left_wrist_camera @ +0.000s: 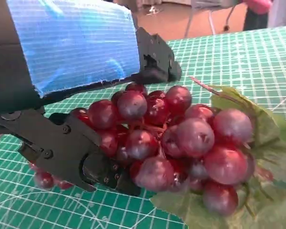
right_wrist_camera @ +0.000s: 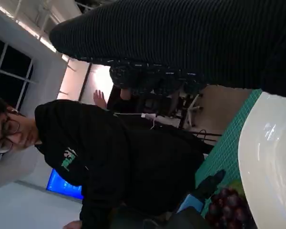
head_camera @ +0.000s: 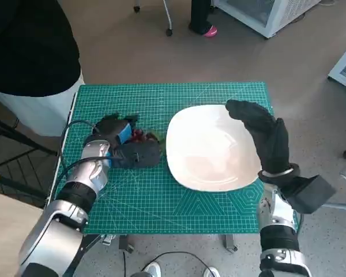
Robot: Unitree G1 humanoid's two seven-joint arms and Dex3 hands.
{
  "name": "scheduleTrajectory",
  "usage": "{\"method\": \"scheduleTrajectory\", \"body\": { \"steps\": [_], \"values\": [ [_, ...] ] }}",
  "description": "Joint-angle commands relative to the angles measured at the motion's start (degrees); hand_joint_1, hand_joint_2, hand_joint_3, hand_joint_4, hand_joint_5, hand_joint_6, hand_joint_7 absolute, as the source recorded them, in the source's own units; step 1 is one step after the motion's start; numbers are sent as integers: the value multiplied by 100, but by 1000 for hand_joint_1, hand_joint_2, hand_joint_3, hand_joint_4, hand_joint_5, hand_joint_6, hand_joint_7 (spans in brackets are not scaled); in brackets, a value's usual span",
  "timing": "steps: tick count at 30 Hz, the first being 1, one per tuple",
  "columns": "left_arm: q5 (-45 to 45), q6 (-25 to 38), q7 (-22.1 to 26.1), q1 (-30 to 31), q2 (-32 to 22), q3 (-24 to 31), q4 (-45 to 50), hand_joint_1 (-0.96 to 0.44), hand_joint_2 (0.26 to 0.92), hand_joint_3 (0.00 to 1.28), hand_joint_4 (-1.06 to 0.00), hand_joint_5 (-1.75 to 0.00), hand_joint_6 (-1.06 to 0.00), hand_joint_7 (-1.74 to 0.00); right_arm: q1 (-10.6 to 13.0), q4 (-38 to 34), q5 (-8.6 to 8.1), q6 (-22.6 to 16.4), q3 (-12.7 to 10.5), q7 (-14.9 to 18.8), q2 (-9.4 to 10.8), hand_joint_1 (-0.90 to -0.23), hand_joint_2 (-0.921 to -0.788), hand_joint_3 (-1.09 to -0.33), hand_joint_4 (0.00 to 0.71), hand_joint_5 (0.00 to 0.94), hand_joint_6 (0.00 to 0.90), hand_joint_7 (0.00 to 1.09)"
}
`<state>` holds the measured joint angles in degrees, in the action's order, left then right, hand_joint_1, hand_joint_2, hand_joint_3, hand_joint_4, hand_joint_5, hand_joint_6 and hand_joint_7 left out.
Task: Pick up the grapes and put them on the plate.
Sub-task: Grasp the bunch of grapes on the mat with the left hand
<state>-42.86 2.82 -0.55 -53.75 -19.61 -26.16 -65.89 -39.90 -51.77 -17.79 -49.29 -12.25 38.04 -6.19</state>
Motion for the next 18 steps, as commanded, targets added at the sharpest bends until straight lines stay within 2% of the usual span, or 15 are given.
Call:
{"method": "scheduleTrajectory", "body": {
  "steps": [1,3,4,5,7,9,10,13,18],
  "values": [
    [26,-112,-98,25,85,-120,-207,-41,809,9,-788,-77,-754,-93,133,11,26,60,16,-44,-7,-511,-921,-625,390,0,474,5],
    [24,-137,-129,17,82,-150,-238,-36,813,9,-819,-85,-778,-100,135,17,18,64,14,-41,-9,-511,-921,-625,390,0,474,5],
    [10,-155,-158,18,75,-175,-251,-31,825,13,-816,-191,-778,-189,134,20,8,68,10,-35,-12,-511,-921,-625,390,0,475,5],
    [-10,-176,-196,21,66,-204,-263,-26,839,20,-802,-335,-770,-310,132,24,-6,74,4,-26,-15,-512,-921,-625,390,0,476,6],
    [-40,-211,-271,29,47,-257,-278,-14,877,44,-728,-762,-722,-670,126,24,-33,84,-10,-8,-23,-514,-921,-624,390,0,480,7],
    [-42,-230,-321,29,32,-293,-288,-7,900,62,-675,-1023,-689,-891,119,15,-49,88,-20,2,-29,-515,-921,-624,390,0,482,8],
    [-36,-235,-337,26,27,-307,-293,-5,906,67,-658,-1099,-679,-958,117,10,-52,88,-23,4,-31,-516,-921,-623,390,0,482,8],
    [-14,-247,-368,18,20,-340,-310,-1,916,76,-633,-1209,-665,-1060,113,3,-56,86,-26,6,-34,-517,-921,-623,390,0,483,9],
    [25,-231,-397,4,25,-348,-332,0,920,82,-621,-1250,-654,-1107,86,-26,-85,103,-48,28,-41,-518,-921,-622,390,0,483,9]
  ]
}}
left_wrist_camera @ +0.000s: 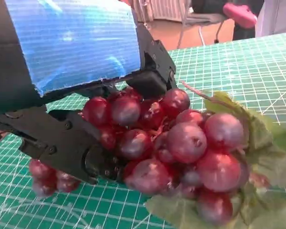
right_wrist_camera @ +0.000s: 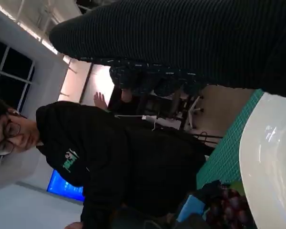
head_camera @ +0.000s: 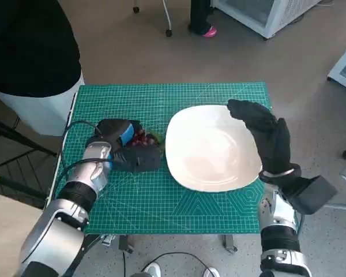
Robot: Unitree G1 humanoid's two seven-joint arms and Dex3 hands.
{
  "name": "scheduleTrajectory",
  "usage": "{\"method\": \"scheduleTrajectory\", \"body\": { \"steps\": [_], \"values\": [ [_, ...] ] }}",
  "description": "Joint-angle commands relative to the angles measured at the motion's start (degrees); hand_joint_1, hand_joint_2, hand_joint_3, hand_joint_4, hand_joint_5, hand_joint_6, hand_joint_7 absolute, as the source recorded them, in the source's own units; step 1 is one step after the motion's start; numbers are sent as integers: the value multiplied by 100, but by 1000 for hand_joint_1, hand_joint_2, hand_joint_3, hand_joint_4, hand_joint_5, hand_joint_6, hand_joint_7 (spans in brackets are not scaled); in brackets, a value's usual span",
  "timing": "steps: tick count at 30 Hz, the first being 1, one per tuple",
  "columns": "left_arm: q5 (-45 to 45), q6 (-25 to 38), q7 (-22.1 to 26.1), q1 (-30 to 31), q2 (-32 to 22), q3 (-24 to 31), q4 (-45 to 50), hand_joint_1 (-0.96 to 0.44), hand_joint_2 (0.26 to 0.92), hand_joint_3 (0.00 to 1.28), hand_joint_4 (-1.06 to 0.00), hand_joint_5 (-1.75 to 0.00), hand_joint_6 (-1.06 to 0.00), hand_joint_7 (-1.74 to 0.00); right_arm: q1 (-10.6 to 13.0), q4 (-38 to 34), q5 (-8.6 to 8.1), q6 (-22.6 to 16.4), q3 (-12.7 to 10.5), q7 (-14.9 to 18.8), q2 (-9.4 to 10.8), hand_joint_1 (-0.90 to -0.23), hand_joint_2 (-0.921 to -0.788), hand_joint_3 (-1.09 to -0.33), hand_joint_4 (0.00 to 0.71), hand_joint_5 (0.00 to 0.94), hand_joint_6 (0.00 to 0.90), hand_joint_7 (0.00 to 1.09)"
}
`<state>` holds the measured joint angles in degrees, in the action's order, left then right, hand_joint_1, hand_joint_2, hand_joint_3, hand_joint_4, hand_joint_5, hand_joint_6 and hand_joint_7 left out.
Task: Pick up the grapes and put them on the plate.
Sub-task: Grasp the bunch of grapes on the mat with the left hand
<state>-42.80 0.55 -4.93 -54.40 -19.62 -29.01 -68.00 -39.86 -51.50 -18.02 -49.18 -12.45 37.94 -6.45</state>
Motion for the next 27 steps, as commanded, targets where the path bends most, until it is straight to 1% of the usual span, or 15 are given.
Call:
{"method": "scheduleTrajectory", "body": {
  "steps": [1,8,14,20,23,27],
  "values": [
    [31,10,34,65,29,-56,-123,0,920,86,-618,-1252,-647,-1119,68,-70,-79,101,-39,52,-19,-518,-921,-622,391,0,484,9],
    [54,42,19,50,41,-59,-143,1,920,102,-611,-1260,-618,-1158,38,-108,-119,118,-75,106,-27,-518,-921,-621,390,0,484,9],
    [93,149,56,10,68,-33,-159,1,921,112,-608,-1240,-596,-1203,-1,-134,-273,167,-159,288,-92,-529,-921,-613,384,0,473,3],
    [108,175,64,0,69,-41,-157,0,921,118,-605,-1229,-585,-1227,-27,-171,-313,164,-206,368,-109,-535,-921,-608,375,0,462,0],
    [128,209,85,-15,49,-23,-124,0,921,118,-607,-1240,-584,-1215,-73,-243,-355,140,-275,419,-145,-534,-921,-607,374,0,460,0],
    [166,269,128,-43,17,9,-75,0,921,117,-614,-1291,-587,-1155,-141,-358,-414,92,-376,488,-184,-529,-921,-604,372,1,457,0]
  ]
}}
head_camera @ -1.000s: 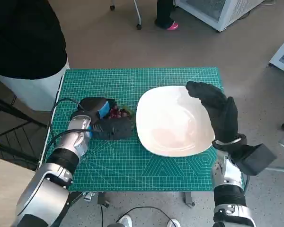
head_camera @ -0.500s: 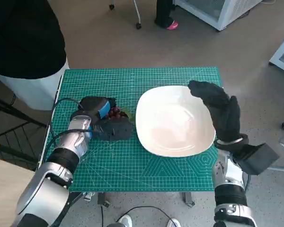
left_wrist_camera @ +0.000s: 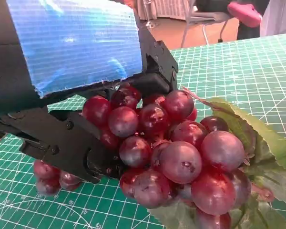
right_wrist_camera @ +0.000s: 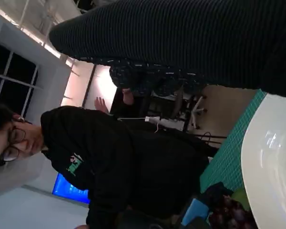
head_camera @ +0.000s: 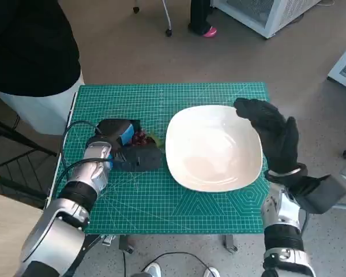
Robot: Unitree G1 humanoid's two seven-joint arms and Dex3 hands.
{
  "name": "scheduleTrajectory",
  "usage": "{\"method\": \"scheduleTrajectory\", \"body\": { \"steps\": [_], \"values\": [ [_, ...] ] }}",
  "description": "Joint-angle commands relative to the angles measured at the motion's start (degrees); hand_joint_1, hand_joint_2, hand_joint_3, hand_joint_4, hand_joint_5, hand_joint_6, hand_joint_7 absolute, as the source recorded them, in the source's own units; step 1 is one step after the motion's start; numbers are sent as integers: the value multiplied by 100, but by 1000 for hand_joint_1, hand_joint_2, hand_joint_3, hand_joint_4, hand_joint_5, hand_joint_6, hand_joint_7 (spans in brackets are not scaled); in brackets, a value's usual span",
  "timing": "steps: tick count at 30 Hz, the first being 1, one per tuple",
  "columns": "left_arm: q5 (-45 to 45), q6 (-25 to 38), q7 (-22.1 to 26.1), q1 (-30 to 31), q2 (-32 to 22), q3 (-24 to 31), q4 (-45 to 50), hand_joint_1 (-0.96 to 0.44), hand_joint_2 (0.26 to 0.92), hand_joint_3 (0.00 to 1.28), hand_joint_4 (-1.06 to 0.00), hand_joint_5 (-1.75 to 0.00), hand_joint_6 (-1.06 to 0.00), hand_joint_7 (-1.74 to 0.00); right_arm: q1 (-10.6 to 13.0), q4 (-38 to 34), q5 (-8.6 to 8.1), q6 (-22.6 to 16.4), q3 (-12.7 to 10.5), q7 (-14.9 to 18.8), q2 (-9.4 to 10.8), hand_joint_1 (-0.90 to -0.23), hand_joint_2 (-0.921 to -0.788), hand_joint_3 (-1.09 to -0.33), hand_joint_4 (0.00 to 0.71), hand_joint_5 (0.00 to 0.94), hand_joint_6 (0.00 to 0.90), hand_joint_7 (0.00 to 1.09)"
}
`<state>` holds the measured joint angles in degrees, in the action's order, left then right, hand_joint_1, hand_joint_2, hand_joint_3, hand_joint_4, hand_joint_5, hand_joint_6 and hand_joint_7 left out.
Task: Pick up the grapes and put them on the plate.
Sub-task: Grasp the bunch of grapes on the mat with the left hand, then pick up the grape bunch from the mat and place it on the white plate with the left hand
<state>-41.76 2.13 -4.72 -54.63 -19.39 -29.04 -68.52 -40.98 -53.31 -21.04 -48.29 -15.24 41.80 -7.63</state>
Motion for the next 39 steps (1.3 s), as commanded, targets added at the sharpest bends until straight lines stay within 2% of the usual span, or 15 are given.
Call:
{"method": "scheduleTrajectory", "body": {
  "steps": [1,20,30,36,39],
  "values": [
    [69,119,115,-24,-10,16,-17,0,921,117,-615,-1299,-587,-1146,-36,-192,-117,-7,-109,112,-65,-528,-921,-603,372,1,457,0],
    [172,371,249,28,-175,68,603,1,921,132,-581,-1381,-597,-1090,-85,-293,-164,-86,-197,104,-14,-527,-921,-594,374,1,459,2],
    [162,809,625,262,-396,188,1692,2,921,156,-583,-1415,-553,-1095,-113,-298,-146,-68,-239,35,-21,-531,-921,-592,377,2,459,1],
    [36,1318,1173,605,-765,354,3435,2,921,138,-606,-1394,-573,-1071,-155,-308,-104,-69,-251,-47,-46,-535,-921,-592,376,1,459,1],
    [4,1482,1342,732,-851,421,3925,3,921,132,-612,-1391,-581,-1058,-158,-311,-94,-71,-250,-66,-51,-537,-921,-592,376,1,461,2]
  ]
}}
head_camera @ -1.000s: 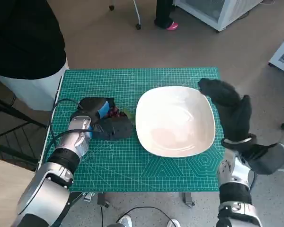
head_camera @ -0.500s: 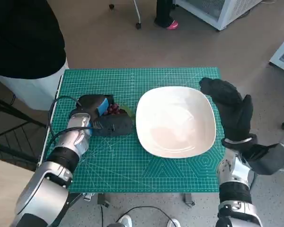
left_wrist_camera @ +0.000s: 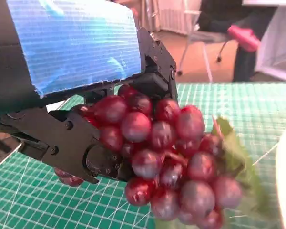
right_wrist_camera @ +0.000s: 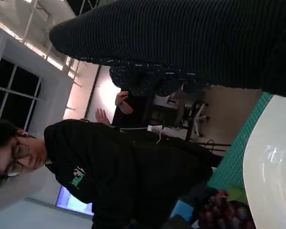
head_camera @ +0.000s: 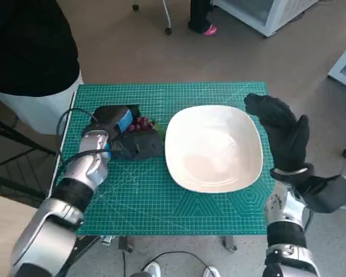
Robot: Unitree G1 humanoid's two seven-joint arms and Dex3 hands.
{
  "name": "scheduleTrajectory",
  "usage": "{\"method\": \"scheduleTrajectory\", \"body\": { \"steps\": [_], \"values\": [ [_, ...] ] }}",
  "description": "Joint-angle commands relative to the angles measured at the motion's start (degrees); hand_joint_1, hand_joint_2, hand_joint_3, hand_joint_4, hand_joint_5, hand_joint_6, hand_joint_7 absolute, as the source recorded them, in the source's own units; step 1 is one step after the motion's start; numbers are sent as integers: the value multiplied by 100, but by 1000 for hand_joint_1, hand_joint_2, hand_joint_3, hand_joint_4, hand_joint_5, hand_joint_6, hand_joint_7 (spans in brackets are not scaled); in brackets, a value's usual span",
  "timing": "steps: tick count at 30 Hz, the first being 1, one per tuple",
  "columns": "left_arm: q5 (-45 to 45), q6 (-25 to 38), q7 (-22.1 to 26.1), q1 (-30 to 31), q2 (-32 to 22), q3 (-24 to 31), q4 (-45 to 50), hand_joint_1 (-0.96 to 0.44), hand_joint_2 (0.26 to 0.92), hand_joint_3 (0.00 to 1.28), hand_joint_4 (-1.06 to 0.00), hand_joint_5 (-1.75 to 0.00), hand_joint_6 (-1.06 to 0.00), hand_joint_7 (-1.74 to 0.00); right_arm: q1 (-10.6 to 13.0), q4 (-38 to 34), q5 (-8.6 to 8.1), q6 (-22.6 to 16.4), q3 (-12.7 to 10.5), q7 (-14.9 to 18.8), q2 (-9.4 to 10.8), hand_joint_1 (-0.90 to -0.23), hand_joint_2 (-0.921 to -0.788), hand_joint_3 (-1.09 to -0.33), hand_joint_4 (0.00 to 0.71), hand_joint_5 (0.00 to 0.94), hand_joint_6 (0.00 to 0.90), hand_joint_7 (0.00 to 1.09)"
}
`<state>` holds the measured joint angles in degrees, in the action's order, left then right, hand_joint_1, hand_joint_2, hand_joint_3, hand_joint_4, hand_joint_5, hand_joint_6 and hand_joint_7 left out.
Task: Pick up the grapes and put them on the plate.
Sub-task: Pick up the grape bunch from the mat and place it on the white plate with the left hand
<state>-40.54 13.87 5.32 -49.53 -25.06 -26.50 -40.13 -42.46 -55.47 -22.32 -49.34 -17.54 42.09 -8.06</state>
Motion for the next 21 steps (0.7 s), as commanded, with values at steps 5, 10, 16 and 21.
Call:
{"method": "scheduleTrajectory", "body": {
  "steps": [5,10,16,21],
  "values": [
    [-169,513,507,396,-371,279,1776,4,921,129,-612,-1380,-587,-1065,-14,-108,56,7,-12,-116,-11,-538,-921,-593,375,0,461,2],
    [-286,662,640,562,-440,411,2558,3,921,140,-571,-1306,-571,-1215,-16,-138,76,-45,-7,-126,-16,-536,-921,-596,372,0,461,2],
    [-405,658,678,632,-450,423,2798,3,921,151,-554,-1297,-558,-1260,-21,-151,68,-60,-6,-120,-20,-536,-921,-596,371,0,461,2],
    [-649,478,611,560,-413,289,2915,2,921,148,-599,-1291,-531,-1228,-14,-130,55,-60,-6,-105,-31,-536,-921,-596,372,0,462,2]
  ]
}}
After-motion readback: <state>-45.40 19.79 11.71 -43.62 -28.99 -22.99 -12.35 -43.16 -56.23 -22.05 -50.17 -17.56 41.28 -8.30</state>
